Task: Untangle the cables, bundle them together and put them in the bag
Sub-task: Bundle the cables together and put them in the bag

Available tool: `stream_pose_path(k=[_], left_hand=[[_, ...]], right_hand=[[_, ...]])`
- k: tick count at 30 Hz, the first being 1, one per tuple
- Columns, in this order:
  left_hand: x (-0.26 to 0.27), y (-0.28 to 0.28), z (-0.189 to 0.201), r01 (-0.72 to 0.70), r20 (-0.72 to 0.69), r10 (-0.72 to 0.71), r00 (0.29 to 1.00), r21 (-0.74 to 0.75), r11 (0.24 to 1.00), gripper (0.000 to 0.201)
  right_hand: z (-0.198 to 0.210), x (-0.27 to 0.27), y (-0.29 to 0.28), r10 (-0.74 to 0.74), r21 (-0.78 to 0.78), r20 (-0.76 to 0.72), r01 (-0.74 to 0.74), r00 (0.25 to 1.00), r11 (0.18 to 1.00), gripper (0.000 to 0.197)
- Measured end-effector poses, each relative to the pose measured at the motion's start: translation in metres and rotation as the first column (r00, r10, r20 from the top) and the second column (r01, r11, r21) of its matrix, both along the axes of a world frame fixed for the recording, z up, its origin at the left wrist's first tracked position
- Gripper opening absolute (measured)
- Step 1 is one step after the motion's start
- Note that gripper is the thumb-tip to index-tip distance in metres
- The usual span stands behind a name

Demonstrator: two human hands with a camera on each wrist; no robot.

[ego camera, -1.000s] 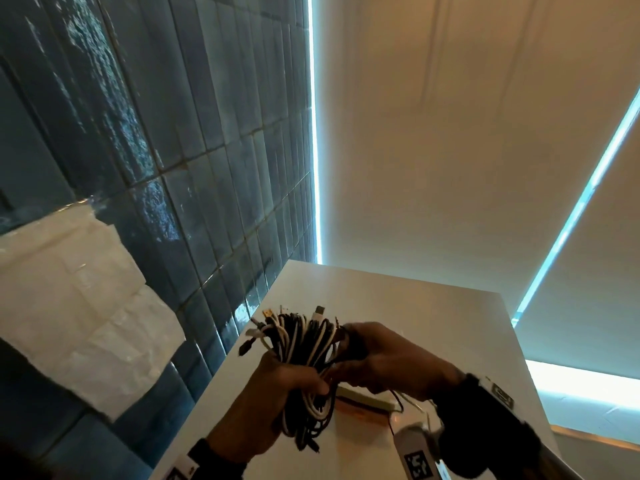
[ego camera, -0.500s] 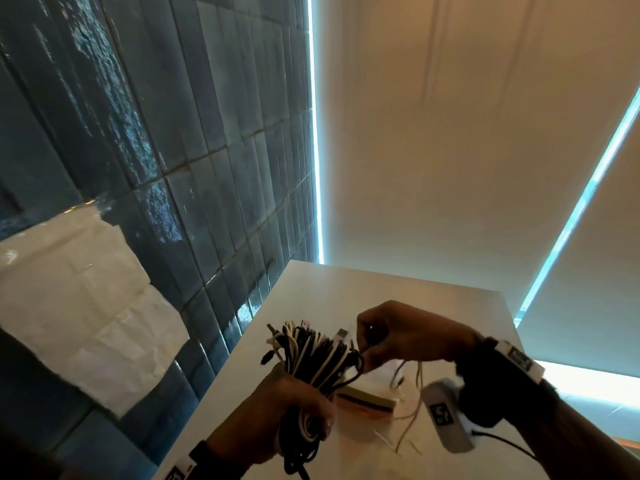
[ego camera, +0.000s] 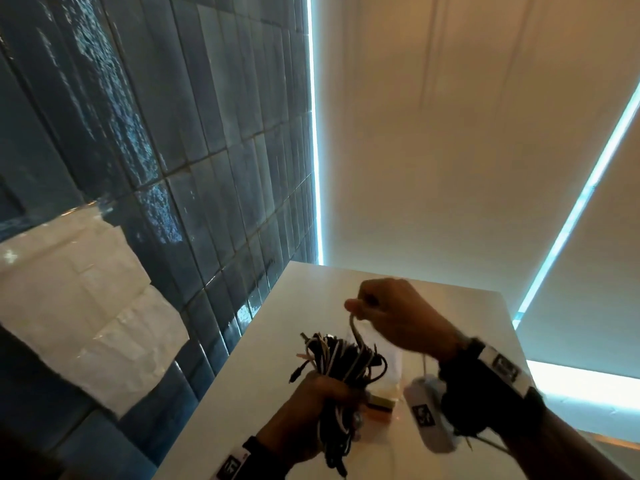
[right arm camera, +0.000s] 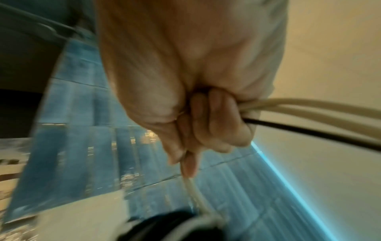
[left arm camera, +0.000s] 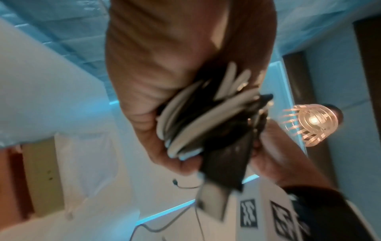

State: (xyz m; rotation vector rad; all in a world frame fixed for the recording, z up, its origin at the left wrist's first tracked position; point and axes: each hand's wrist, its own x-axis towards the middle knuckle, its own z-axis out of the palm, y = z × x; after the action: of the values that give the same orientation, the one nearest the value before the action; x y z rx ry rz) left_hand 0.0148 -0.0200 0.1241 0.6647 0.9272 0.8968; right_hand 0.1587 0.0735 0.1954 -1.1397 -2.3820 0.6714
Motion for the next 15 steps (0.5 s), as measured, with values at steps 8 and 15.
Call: stream_pose_path(k=[8, 15], left_hand=[[0.008, 0.012, -0.011, -0.308, 0.287, 0.298, 0.910, -0.011, 0.951, 0.025], [0.002, 0.018, -0.018, -0.298, 0.387, 0.264, 0.884, 0.031, 0.954, 0.056]], right_hand=[[-0.037, -0.009, -0.049, -0.084, -0.042, -0.429, 0.073, 0.900, 0.996, 0.004], [-0.055, -0.009, -0.055, -0.054, -0.022, -0.421, 0.049, 0.906, 0.999, 0.028]])
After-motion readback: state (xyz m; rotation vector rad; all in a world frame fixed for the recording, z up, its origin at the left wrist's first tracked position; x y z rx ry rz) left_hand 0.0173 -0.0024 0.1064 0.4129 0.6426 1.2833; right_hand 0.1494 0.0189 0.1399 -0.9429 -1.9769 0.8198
